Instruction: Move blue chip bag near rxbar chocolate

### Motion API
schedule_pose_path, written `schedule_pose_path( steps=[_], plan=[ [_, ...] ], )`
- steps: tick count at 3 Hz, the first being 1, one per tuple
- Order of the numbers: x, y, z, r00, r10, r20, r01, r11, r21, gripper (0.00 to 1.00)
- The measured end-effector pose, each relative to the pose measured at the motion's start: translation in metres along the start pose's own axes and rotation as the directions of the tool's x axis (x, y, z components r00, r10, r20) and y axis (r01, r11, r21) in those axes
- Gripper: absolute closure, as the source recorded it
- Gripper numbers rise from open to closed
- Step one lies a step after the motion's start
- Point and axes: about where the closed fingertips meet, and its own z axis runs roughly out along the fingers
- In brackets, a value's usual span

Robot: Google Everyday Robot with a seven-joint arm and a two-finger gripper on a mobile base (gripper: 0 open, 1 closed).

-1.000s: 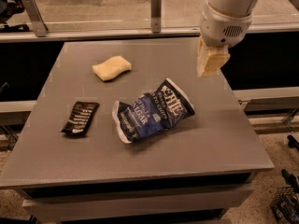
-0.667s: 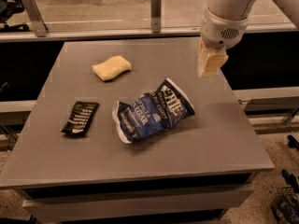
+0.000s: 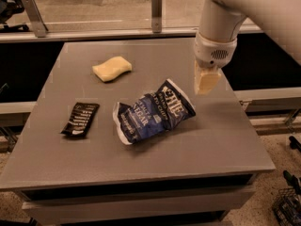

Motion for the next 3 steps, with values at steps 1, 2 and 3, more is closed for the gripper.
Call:
schedule_pose_path(
  steps=[1, 2, 3],
  plan=[
    [-0.006, 0.017, 0.022, 1.0, -0.003, -0.016, 0.002, 0.9989, -0.047, 1.0],
    [-0.012, 0.032, 0.037, 1.0, -0.012, -0.011, 0.011, 0.9972, -0.073, 1.0],
    [-0.019, 0.045, 0.049, 1.0, -0.014, 0.021, 0.016, 0.9951, -0.098, 1.0]
  ],
)
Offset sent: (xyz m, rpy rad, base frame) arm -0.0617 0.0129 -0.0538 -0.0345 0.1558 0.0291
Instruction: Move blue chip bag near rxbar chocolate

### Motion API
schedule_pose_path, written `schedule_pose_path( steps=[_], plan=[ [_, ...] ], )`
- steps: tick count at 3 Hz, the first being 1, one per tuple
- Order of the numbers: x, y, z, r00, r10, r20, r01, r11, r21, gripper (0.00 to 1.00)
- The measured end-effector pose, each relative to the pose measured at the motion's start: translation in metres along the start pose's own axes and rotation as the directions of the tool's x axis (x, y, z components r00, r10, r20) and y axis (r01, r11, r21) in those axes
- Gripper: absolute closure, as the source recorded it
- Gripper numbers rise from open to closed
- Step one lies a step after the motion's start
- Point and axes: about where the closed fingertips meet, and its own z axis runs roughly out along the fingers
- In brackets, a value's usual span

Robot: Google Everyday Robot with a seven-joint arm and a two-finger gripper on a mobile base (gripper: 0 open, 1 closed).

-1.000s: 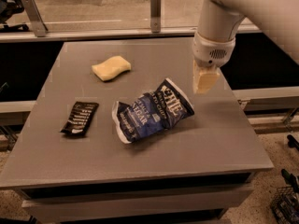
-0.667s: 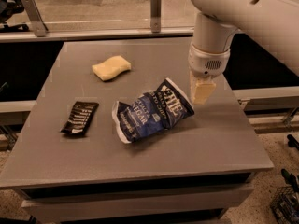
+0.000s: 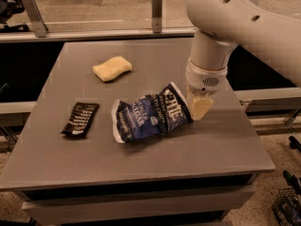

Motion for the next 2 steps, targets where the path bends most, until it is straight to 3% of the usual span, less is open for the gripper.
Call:
schedule_pose_path(
  steps=[2],
  plan=[
    [-0.019, 0.018, 0.005, 0.999, -0.028, 0.04, 0.029, 0.9995, -0.013, 1.0]
  ],
)
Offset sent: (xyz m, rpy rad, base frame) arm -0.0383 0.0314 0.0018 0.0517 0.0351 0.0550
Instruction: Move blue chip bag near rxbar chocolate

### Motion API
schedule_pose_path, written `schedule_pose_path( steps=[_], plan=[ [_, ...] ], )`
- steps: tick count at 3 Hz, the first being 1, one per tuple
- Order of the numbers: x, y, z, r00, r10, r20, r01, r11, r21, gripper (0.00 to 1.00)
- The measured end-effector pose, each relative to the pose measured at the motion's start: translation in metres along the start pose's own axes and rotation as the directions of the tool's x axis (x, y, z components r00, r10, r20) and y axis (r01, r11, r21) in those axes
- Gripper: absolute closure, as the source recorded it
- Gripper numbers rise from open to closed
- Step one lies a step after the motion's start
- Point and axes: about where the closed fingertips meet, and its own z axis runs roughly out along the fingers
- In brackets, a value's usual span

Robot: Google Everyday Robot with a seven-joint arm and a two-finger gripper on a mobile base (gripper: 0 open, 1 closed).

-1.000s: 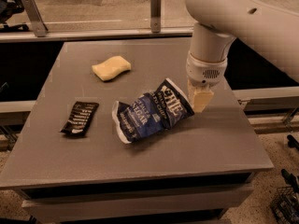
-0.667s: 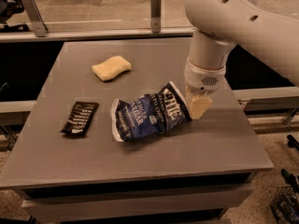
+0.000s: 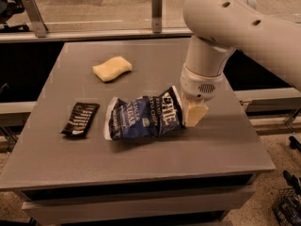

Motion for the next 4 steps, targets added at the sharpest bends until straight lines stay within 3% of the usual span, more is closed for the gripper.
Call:
schedule_pose_path(
  steps=[2, 3, 4],
  plan=[
    [-0.026, 0.013, -0.002, 0.999, -0.036, 0.022, 0.036, 0.9994, 0.003, 1.0],
    [-0.057, 0.024, 0.008, 0.997, -0.07, 0.028, 0.07, 0.9974, -0.014, 1.0],
    [-0.06, 0.026, 0.005, 0.997, -0.075, 0.022, 0.075, 0.9972, -0.006, 1.0]
  ],
)
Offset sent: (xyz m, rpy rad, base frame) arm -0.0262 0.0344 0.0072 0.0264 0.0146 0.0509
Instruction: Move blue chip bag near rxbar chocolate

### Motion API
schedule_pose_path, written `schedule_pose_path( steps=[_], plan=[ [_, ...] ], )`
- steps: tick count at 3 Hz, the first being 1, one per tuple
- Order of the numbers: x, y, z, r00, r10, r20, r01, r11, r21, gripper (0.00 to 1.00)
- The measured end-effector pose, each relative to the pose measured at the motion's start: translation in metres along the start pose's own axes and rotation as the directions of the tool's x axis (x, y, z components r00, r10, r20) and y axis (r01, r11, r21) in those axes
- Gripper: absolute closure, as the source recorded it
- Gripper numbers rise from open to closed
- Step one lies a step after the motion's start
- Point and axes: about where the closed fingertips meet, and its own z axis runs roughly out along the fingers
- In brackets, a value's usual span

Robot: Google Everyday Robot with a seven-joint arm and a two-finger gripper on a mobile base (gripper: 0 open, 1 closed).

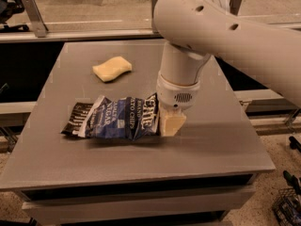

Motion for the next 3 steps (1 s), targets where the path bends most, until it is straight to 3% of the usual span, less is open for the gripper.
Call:
schedule_pose_path(
  steps=[1, 3],
  plan=[
    [0.006, -0.001, -0.019, 1.0, 0.01, -0.017, -0.009, 0.9995, 0.03, 1.0],
    [0.058, -0.01, -0.089, 0.997, 0.08, -0.015, -0.078, 0.9873, 0.139, 1.0]
  ],
)
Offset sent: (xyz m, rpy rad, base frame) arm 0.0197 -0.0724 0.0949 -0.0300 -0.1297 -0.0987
